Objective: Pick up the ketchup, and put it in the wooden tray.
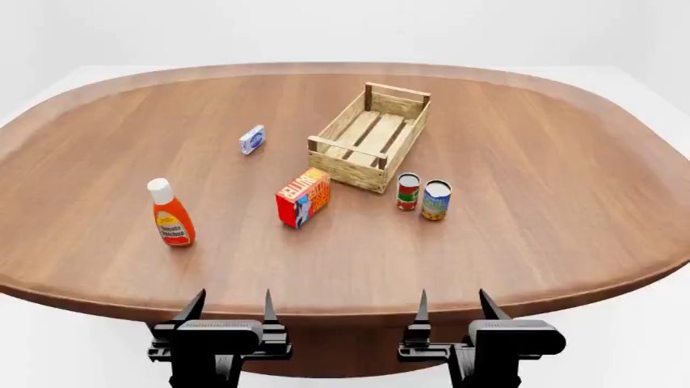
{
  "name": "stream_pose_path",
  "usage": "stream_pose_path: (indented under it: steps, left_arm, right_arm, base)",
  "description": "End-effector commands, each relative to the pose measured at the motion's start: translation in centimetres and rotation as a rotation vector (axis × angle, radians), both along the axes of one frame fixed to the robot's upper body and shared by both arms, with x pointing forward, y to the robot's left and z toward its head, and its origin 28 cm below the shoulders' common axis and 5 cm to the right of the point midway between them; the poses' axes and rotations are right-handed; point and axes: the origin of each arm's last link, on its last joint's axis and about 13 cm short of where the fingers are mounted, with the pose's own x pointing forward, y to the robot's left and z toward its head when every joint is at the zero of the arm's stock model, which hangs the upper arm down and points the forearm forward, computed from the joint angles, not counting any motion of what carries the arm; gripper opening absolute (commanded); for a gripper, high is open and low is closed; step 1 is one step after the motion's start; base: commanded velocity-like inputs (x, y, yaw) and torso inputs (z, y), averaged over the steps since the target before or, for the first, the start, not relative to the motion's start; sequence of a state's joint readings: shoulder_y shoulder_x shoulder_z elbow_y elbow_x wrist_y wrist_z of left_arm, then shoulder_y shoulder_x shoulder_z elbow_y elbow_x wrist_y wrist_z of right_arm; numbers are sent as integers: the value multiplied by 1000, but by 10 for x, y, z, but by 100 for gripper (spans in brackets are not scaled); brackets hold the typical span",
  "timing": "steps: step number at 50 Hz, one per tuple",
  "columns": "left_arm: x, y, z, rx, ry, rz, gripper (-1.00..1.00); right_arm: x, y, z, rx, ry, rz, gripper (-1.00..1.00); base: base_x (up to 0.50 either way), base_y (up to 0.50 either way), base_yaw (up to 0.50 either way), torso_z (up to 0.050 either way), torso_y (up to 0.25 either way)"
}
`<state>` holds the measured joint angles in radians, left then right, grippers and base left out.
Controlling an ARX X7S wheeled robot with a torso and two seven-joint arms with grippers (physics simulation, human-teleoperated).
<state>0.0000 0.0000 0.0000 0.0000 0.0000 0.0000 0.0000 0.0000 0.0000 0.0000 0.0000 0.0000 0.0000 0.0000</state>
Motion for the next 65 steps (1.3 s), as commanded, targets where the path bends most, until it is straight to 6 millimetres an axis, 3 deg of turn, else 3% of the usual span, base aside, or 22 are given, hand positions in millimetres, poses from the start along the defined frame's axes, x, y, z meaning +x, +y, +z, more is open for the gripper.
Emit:
stream_pose_path:
  steps: [1,14,46,65]
  left_arm:
    - [0,0,-1,7,-1,5,100]
    - [1,2,-4,20,15,24,100]
    - [10,6,-2,37,4,61,100]
    - [29,13,6,31,-30,118,100]
  right_arm:
    - [0,0,0,-2,0,-4,100]
    - [4,5,-1,9,10,19,100]
    - [11,3,1,27,8,20,100]
    - [27,4,11,5,4,75,100]
  base:
    - [0,0,0,0,0]
    - [0,-20,0,0,0]
    - [39,-500,0,0,0]
    - [415,-58,0,0,0]
